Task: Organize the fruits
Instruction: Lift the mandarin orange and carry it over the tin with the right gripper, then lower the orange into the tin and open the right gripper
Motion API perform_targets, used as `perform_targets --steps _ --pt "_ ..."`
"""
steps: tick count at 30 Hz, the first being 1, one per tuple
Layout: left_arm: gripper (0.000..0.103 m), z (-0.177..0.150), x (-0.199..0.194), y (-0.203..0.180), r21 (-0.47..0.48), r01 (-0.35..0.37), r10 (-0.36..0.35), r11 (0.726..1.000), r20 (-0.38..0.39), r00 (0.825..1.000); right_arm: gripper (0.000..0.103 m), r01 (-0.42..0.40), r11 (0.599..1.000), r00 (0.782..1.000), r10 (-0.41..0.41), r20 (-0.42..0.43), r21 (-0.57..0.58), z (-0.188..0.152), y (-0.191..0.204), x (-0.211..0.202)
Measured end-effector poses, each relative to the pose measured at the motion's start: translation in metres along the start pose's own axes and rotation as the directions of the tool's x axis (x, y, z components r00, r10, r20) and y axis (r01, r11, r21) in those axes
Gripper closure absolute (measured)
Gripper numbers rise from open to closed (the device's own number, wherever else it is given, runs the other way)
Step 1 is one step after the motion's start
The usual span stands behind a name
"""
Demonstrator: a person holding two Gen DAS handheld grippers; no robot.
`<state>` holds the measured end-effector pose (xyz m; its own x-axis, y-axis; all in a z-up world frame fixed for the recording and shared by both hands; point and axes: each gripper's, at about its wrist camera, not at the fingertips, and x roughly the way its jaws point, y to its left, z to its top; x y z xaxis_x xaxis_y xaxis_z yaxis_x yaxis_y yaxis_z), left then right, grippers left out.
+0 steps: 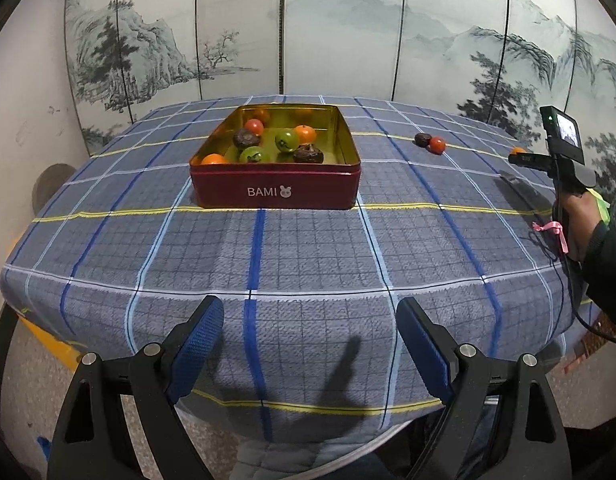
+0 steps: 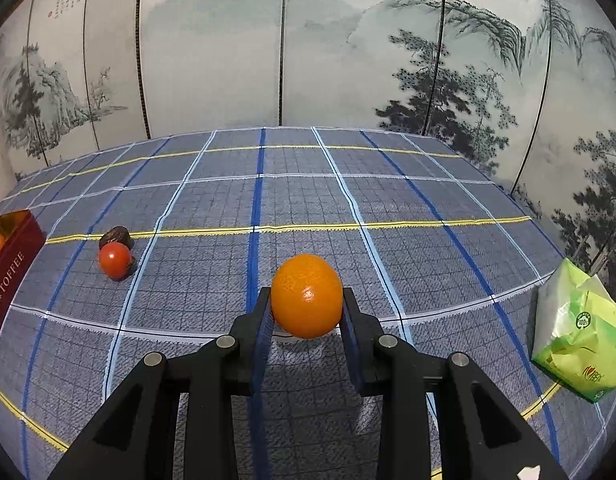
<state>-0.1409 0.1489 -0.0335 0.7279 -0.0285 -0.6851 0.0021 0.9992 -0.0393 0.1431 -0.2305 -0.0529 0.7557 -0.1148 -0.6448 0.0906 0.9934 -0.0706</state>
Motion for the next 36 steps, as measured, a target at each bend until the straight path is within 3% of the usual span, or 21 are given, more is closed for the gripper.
perform_targets --steps 18,24,27,29,32,36 --pt "0.015 -0.009 -0.011 0.028 -0.071 -0.009 0.011 0.997 0.024 1.0 0.074 0.06 0.99 0.998 -0.061 -0.009 -0.131 -0.002 0.028 0.001" --pt "0.015 -0.017 -0.009 0.04 -0.109 -0.019 0.021 0.994 0.018 1.0 0.074 -0.073 0.985 0.997 0.078 0.023 -0.154 0.012 0.082 -0.022" --pt "0.015 -0.022 -0.007 0.047 -0.124 -0.03 0.031 0.992 0.005 1.0 0.074 -0.206 0.962 0.977 0.213 0.019 -0.181 0.022 0.133 -0.04" --pt "0.015 -0.025 -0.007 0.054 -0.135 -0.042 0.042 0.99 -0.001 0.999 0.074 -0.295 0.93 0.952 0.306 0.015 -0.221 0.024 0.175 -0.055" --pt "0.015 -0.028 -0.008 0.064 -0.157 -0.059 0.059 0.986 -0.005 0.998 0.074 -0.421 0.86 0.901 0.433 -0.023 -0.288 0.02 0.235 -0.074" --pt "0.015 -0.035 -0.008 0.074 -0.177 -0.074 0.073 0.981 -0.013 0.997 0.074 -0.514 0.774 0.849 0.521 -0.091 -0.37 0.0 0.302 -0.093"
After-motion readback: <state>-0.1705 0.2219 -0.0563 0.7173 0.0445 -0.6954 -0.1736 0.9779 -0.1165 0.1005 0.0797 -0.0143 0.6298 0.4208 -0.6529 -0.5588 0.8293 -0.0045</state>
